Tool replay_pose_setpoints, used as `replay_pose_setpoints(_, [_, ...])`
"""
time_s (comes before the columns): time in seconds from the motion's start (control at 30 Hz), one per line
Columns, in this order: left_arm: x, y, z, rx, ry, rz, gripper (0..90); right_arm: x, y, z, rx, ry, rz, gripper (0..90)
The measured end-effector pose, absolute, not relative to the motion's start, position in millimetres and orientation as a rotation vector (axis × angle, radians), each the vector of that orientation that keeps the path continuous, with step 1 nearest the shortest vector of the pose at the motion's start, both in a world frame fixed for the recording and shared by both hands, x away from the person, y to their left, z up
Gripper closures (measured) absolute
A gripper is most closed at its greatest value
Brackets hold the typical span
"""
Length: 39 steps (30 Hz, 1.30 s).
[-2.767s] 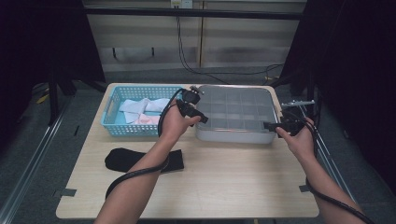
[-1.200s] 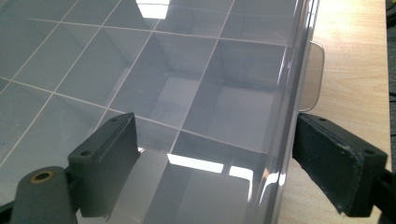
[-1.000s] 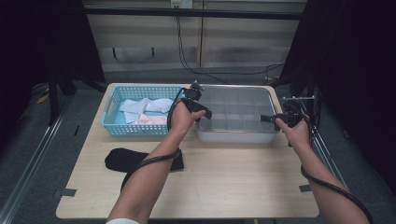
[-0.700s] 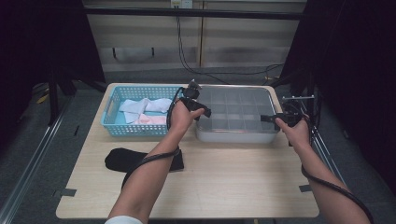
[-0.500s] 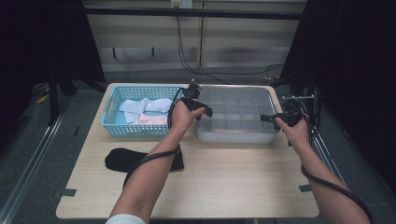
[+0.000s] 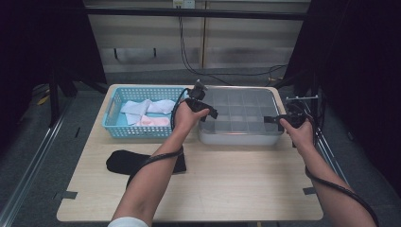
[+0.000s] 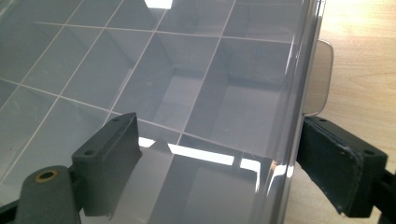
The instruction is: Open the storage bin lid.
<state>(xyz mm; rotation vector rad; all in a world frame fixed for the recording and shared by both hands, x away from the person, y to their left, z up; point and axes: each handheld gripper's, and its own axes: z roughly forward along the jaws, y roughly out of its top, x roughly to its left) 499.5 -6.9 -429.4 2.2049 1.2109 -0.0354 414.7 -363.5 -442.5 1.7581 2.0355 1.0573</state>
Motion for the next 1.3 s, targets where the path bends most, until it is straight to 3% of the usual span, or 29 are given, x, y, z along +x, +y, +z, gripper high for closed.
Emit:
replay_pose_setpoints(0.23, [500.3,-5.4,-428.5,2.199,1.224,-0.058,12.7,412.6,-363.7,-440.0,1.730,2.035,1.038,16.1])
replay_pose_setpoints(0.27, [499.2,-5.7,-425.9,2.196,1.213,-0.048,13.7,409.2,-361.7,-433.1,1.616,2.007,0.986,30.5])
replay_pose_setpoints(0.33, [498.5,-6.5,-425.1,2.204,1.208,-0.039,15.0,408.4,-360.3,-422.0,1.556,2.026,1.057,41.2])
replay_pose_setpoints(0.5, [499.5,-4.3,-428.4,2.194,1.233,-0.065,16.9,412.2,-350.5,-412.3,1.553,2.050,0.923,32.2])
replay_pose_setpoints(0.67, [500.8,-2.9,-428.4,2.202,1.223,-0.051,18.1,419.9,-371.3,-428.0,1.725,1.977,0.954,20.4])
replay_pose_setpoints(0.9, [503.6,-5.1,-429.8,2.191,1.234,-0.053,17.1,428.2,-369.0,-440.6,1.742,2.001,0.992,14.2])
replay_pose_setpoints(1.3, [504.6,-5.4,-427.3,2.180,1.273,-0.076,14.8,423.8,-370.9,-430.6,1.766,1.957,1.057,24.3])
